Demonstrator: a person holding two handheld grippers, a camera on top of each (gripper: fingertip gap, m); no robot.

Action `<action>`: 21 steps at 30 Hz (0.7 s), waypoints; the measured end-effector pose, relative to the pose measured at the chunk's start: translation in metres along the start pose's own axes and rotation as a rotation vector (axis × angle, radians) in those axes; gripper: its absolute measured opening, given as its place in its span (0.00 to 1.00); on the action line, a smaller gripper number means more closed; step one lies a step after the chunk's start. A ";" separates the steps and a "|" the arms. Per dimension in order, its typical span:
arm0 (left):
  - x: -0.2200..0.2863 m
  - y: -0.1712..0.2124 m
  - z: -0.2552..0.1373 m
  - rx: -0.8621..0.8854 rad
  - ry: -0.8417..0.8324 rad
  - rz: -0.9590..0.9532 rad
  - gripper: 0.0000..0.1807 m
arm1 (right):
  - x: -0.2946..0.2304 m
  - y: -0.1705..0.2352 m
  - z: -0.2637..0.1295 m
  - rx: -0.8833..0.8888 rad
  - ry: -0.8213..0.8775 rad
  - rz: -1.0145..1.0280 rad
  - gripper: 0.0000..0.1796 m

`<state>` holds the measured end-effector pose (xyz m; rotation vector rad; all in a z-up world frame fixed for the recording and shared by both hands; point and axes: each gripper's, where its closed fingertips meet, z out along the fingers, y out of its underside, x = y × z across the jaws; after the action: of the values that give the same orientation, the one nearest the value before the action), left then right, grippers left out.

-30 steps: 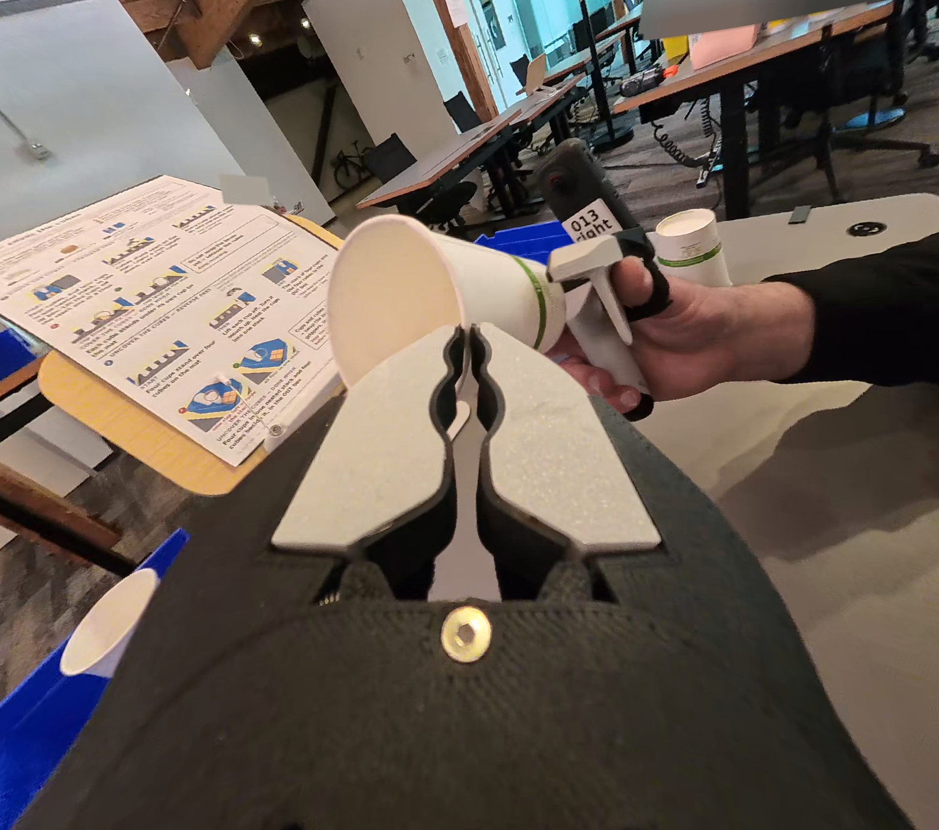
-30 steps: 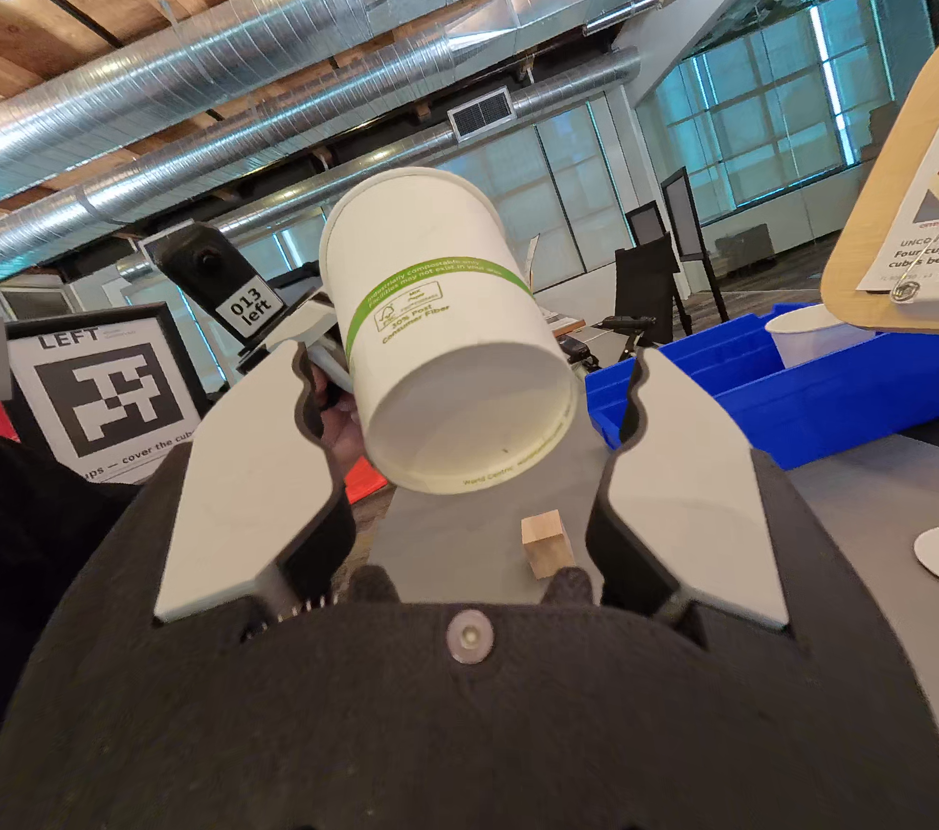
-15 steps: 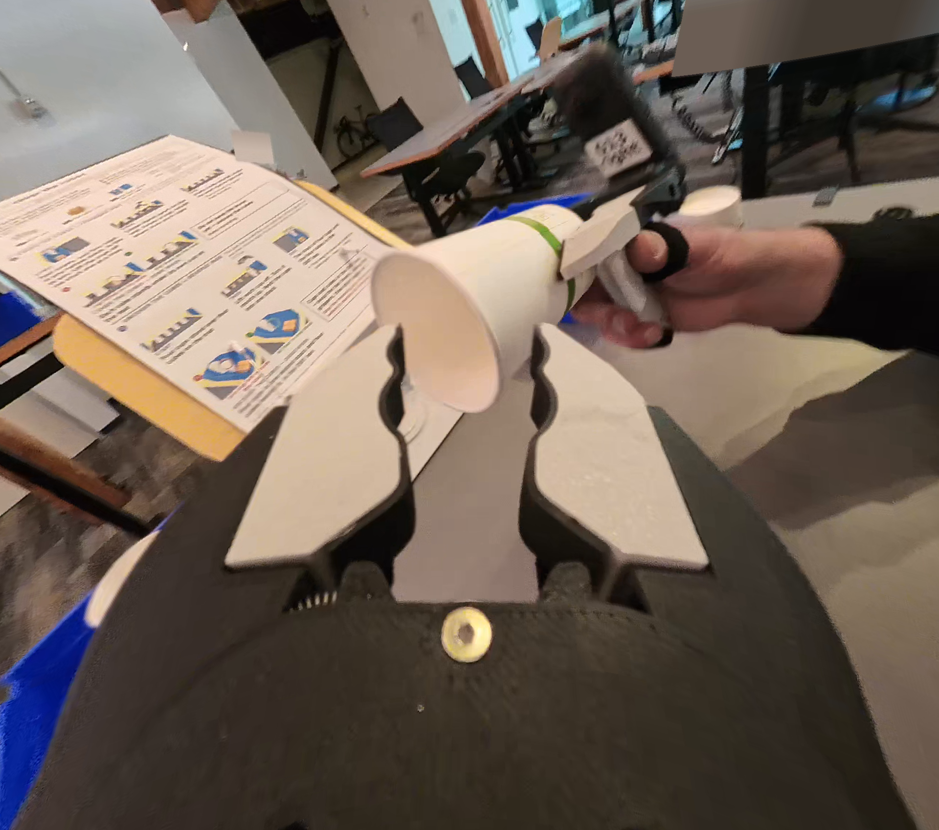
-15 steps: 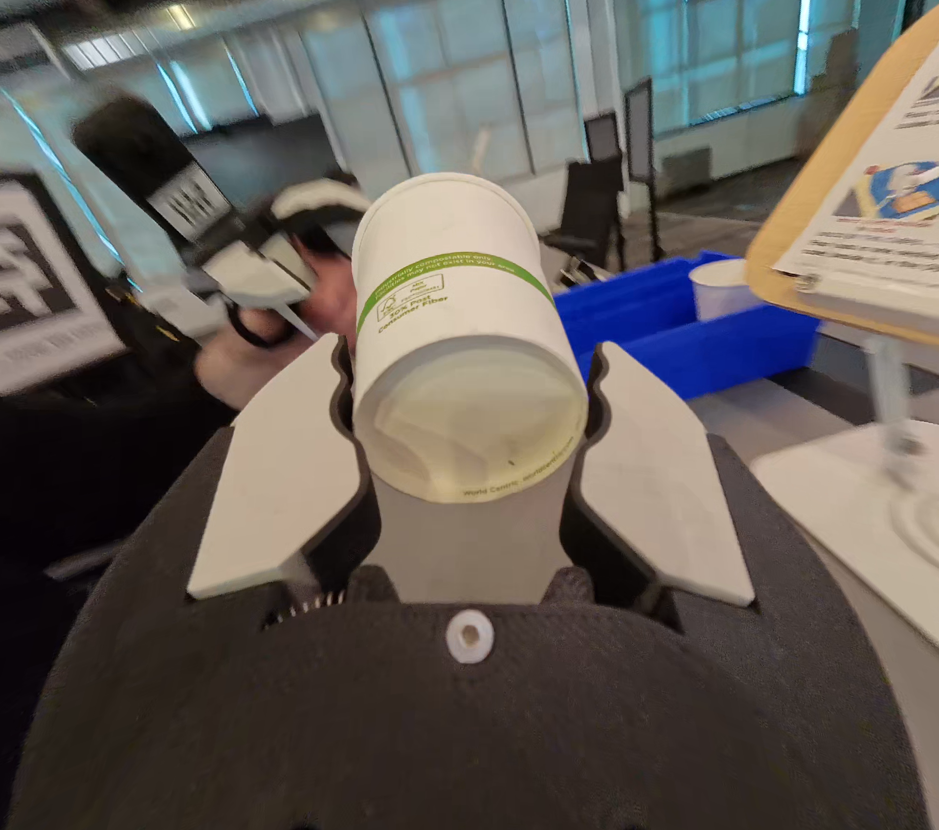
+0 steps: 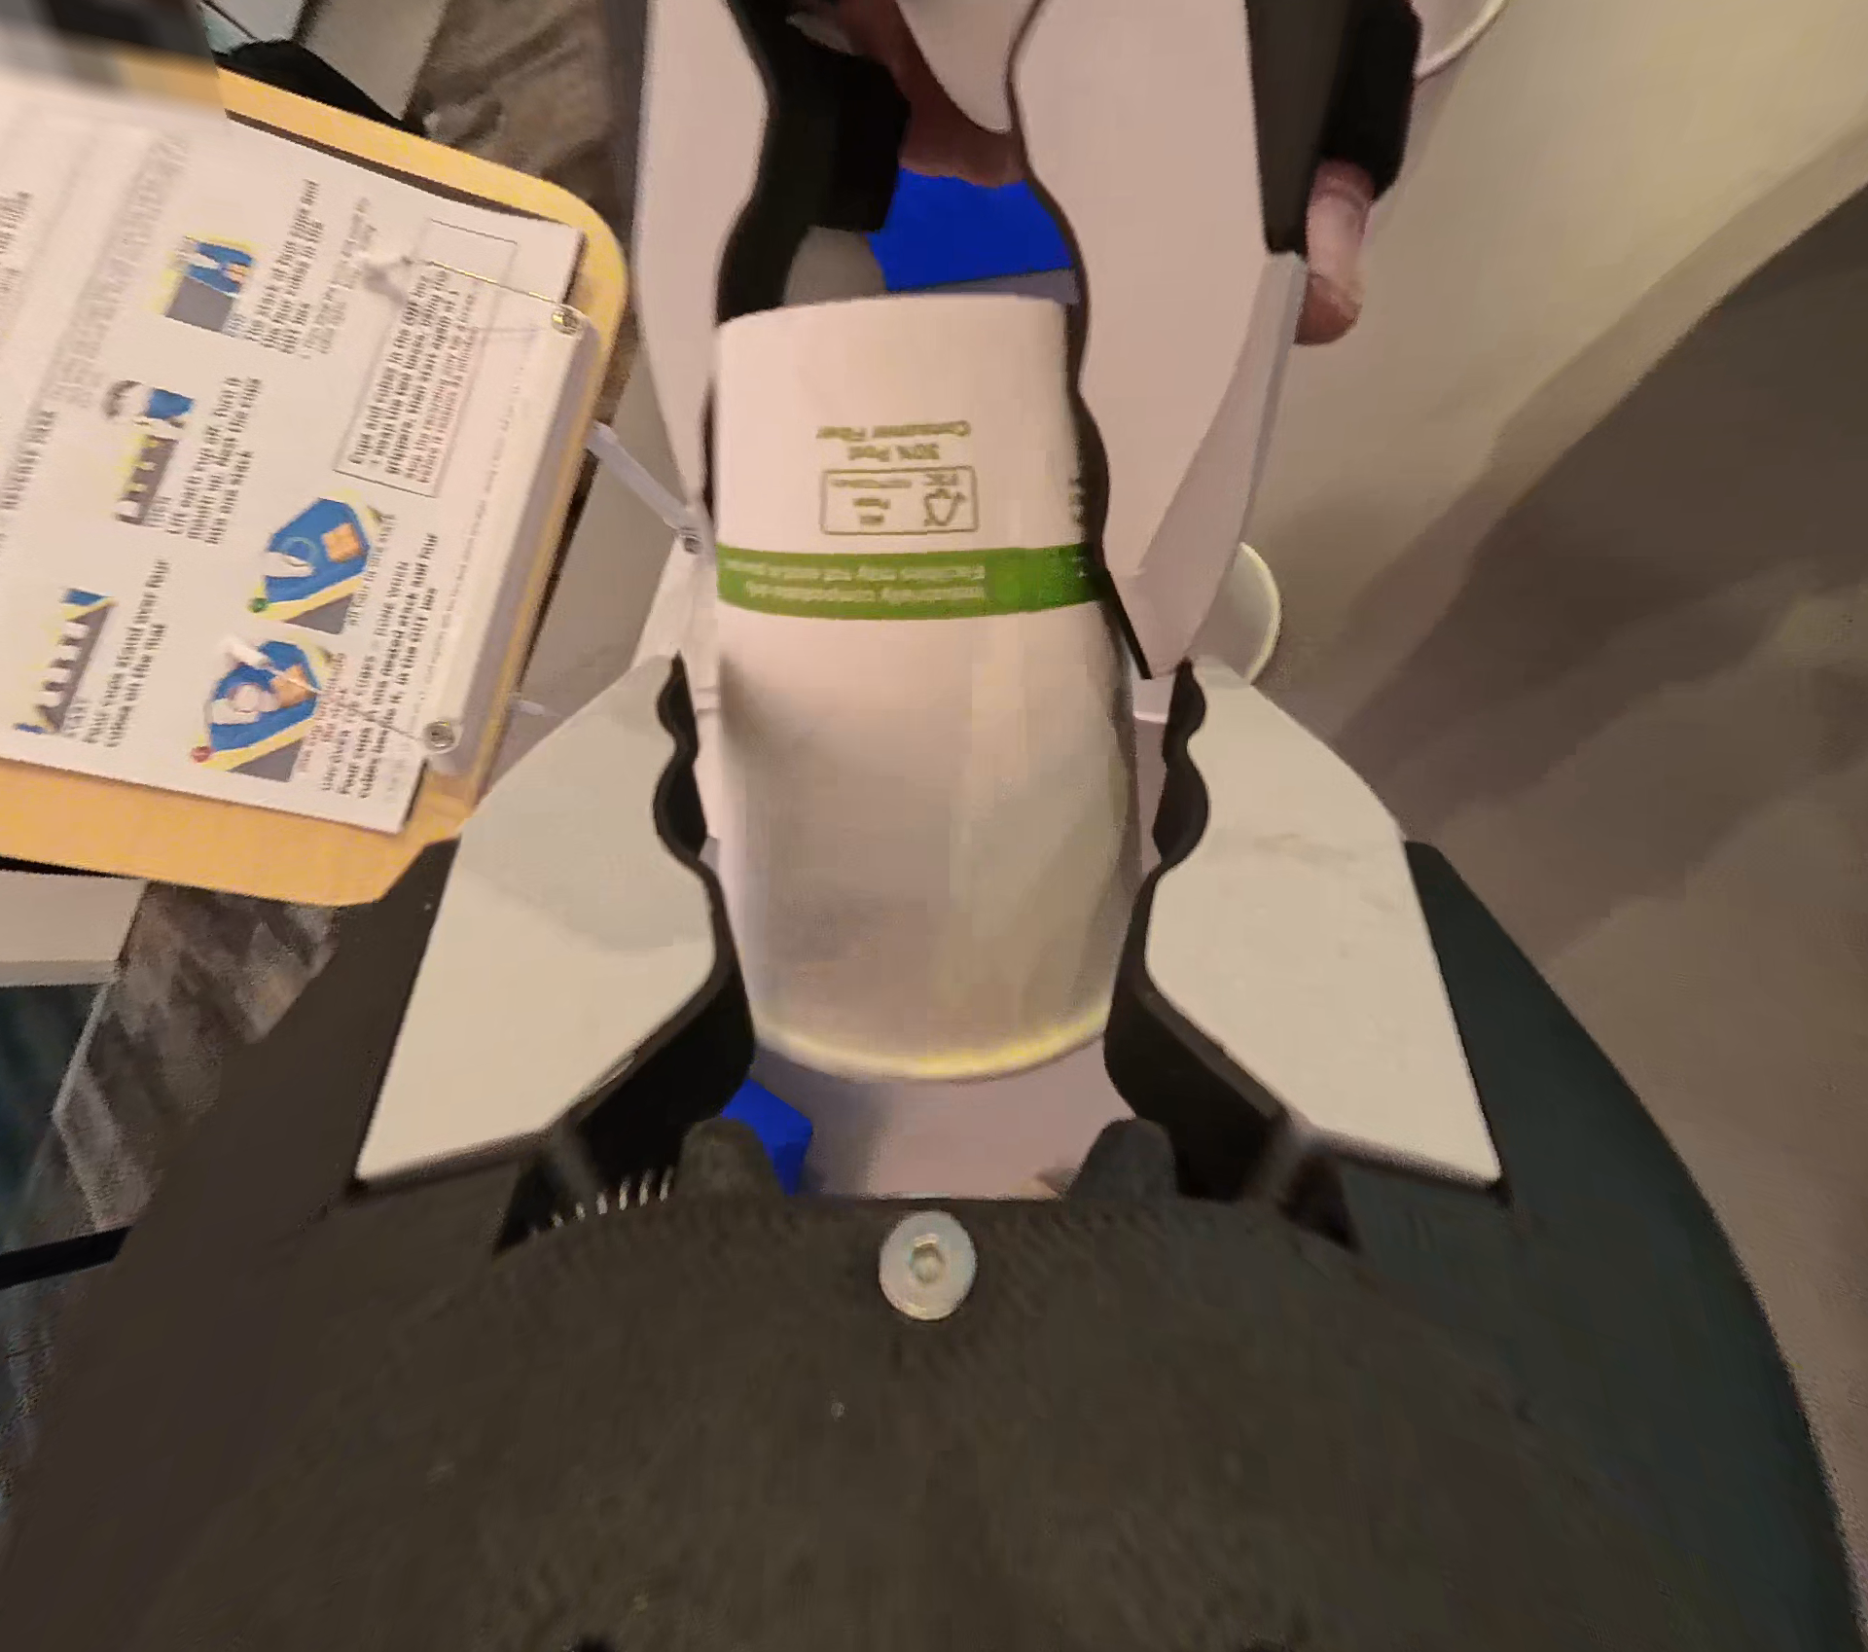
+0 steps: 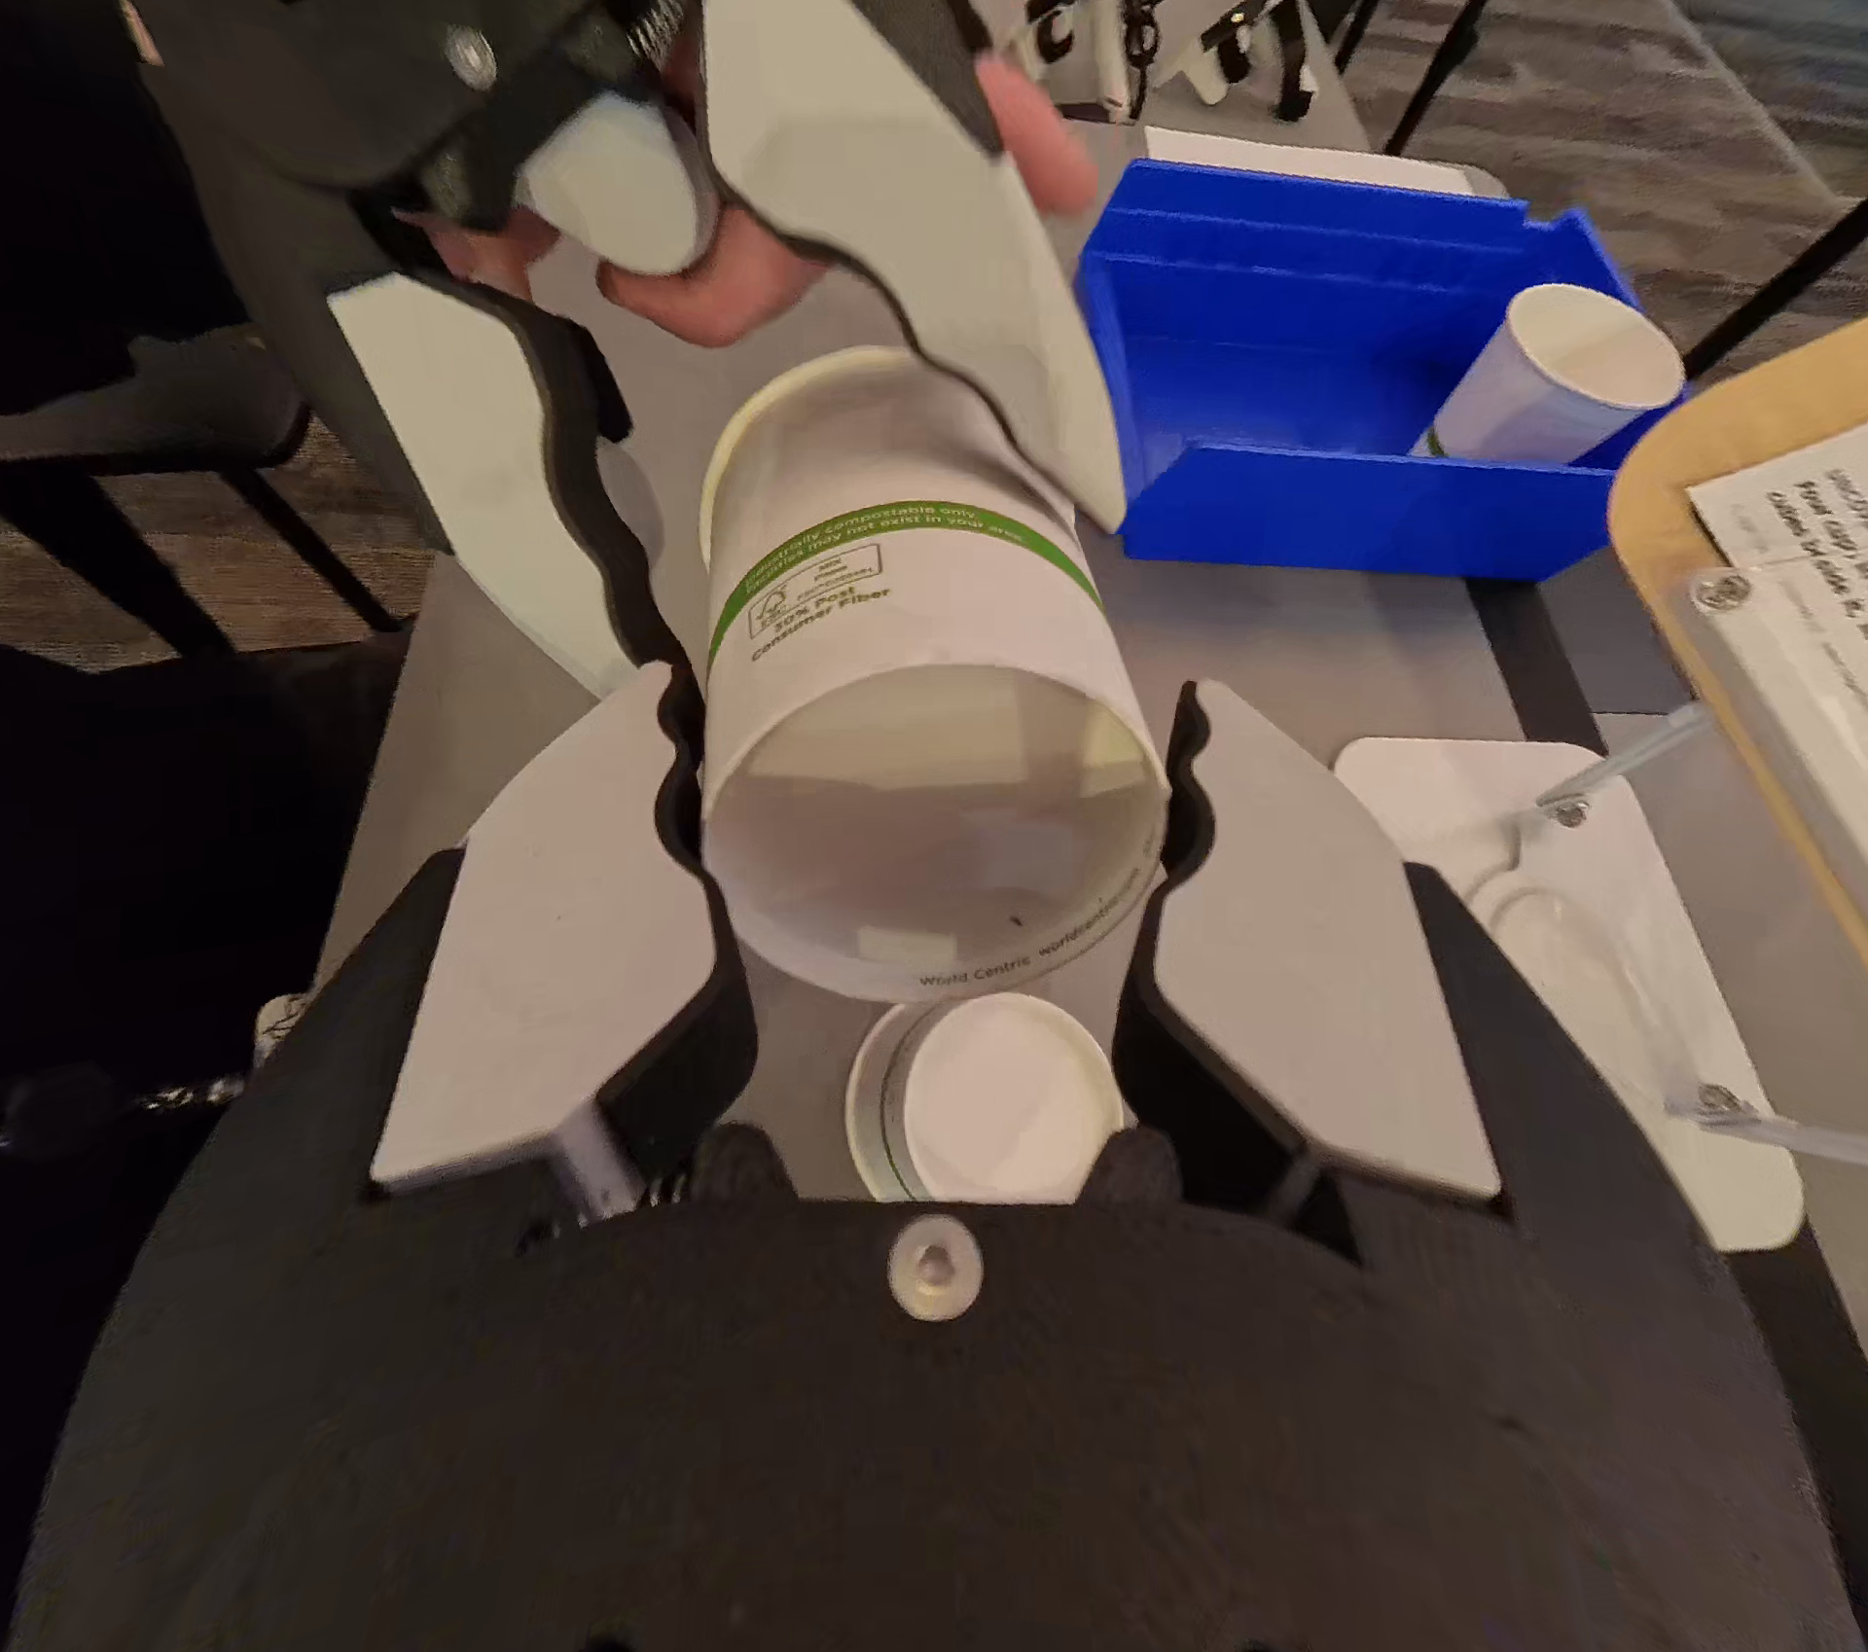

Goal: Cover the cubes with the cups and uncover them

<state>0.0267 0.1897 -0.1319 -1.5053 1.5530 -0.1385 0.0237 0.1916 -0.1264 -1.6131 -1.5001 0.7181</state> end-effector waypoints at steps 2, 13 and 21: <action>0.006 0.006 0.002 -0.005 0.035 -0.007 0.45 | -0.005 -0.003 0.004 -0.004 -0.046 0.008 0.50; -0.005 0.021 -0.012 0.194 -0.022 -0.186 0.41 | 0.001 -0.029 0.026 0.058 0.011 -0.039 0.60; -0.011 0.025 -0.030 0.412 0.000 -0.356 0.42 | -0.002 -0.060 0.017 0.476 -0.076 0.111 0.42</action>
<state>-0.0135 0.1901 -0.1254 -1.4279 1.1540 -0.6241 -0.0225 0.1910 -0.0849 -1.3195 -1.1800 1.1150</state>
